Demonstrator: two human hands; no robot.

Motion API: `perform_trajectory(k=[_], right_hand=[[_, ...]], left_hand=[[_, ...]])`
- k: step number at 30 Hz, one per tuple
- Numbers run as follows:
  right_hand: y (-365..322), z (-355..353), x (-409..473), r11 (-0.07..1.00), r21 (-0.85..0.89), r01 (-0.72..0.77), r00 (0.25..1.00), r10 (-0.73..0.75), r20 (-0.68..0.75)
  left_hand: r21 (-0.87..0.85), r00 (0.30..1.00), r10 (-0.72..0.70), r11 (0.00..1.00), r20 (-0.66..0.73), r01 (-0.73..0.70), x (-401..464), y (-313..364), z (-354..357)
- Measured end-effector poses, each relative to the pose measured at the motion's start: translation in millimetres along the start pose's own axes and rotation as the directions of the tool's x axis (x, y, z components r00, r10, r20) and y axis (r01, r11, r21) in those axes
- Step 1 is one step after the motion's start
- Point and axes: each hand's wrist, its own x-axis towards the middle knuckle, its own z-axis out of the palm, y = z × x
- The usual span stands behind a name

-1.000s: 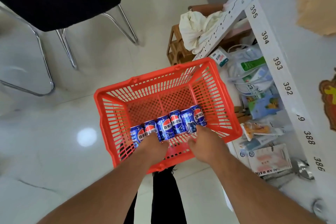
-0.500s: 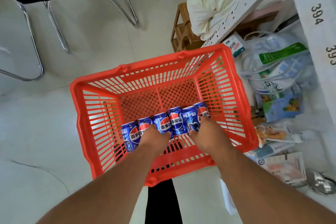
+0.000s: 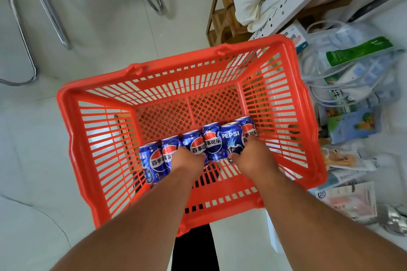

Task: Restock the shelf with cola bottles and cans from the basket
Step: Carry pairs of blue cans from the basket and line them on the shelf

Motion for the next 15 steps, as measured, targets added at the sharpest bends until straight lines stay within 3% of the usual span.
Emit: perform_trajectory(k=[9,15], right_hand=[[2,7,13,0.995,0.061,-0.083,0.996,0.083,-0.008],[22,35,37,0.971,0.223,-0.085,0.995,0.095,-0.034]], left_hand=[[-0.145,0.998,-0.055,0.988,-0.038,0.049,13,9,17],[-0.146,0.994,-0.054,0.988,-0.090,0.041,17,9,35]])
